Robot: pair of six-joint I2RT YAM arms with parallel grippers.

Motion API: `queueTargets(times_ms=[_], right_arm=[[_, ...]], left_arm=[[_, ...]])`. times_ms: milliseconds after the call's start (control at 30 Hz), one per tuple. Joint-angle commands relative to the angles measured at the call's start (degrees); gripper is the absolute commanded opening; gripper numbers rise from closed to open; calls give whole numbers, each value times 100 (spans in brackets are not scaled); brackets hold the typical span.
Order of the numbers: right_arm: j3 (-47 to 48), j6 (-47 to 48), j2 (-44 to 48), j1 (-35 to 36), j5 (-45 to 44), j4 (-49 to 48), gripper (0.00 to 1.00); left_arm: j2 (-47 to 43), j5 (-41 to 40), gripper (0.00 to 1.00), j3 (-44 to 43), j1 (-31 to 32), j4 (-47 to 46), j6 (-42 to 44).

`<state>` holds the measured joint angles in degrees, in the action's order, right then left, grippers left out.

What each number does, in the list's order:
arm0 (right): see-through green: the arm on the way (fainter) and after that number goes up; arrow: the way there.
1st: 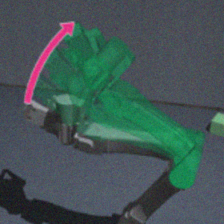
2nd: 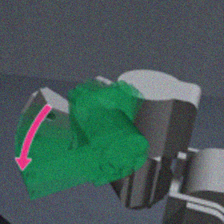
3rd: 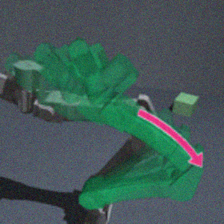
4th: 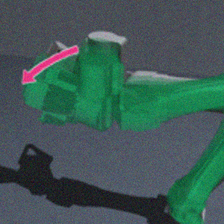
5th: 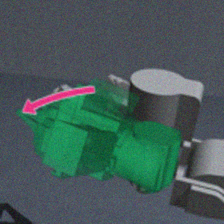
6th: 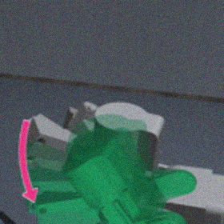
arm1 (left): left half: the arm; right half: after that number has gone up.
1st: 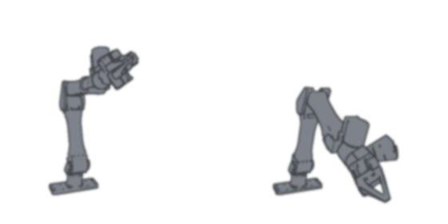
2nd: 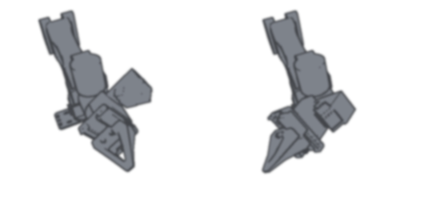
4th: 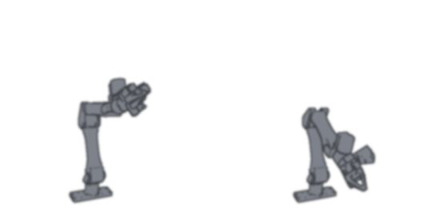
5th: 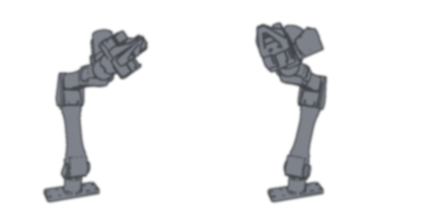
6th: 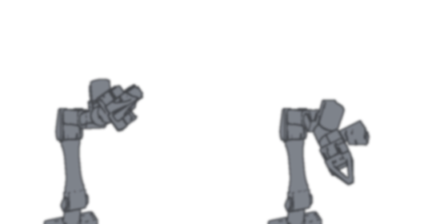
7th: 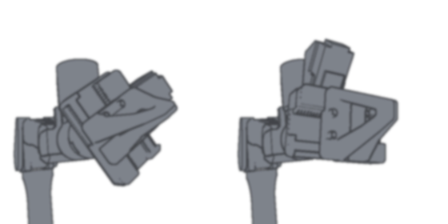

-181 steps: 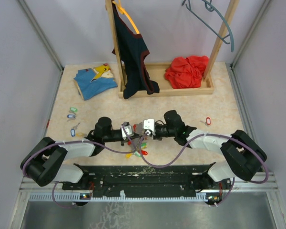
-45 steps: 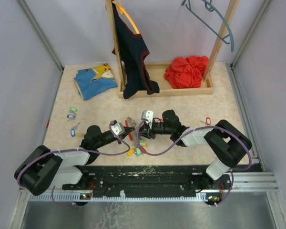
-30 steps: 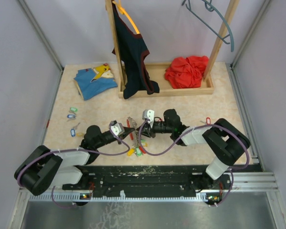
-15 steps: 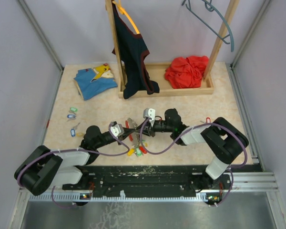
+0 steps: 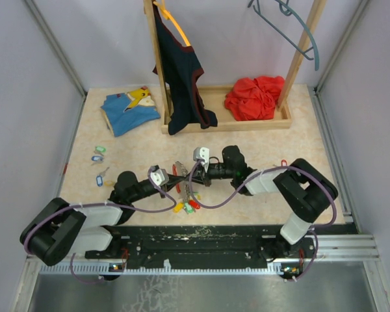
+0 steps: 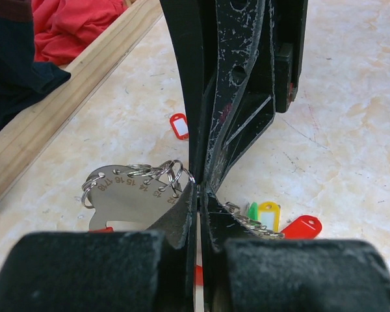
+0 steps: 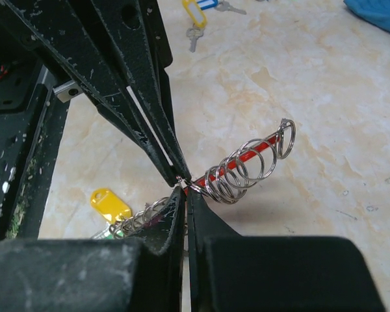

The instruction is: Put the keys on the keyring

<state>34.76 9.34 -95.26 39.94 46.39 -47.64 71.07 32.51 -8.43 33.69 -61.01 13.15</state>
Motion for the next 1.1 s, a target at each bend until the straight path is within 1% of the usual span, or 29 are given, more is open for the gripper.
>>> queueTargets(times_ms=[0, 67, 133, 333, 467, 733, 900, 1067], right_arm=[[386, 646, 499, -30, -200, 1078, 0], [495, 917, 661, -30, -382, 1727, 0], [589, 1122, 802, -31, -535, 2162, 0], [849, 1544, 1040, 36, -954, 3113, 0], [954, 1701, 1103, 171, -1207, 3421, 0], [1078, 1901, 1117, 333, -1403, 3645, 0], [1145, 1985, 1157, 365, -1437, 3716, 0], [1208, 2052, 1214, 387, -1483, 3811, 0]], left_arm=[[68, 84, 8, -126, -14, -204, -119], [97, 80, 17, -162, -20, -122, -152], [142, 75, 23, -206, -21, -40, -154], [252, 174, 35, -338, -21, 221, -131], [467, 372, 41, -456, -21, 258, -111], [709, 586, 42, -698, -21, 604, -67], [895, 729, 37, -918, -21, 951, -3], [1016, 860, 35, -1073, -21, 1226, 54]])
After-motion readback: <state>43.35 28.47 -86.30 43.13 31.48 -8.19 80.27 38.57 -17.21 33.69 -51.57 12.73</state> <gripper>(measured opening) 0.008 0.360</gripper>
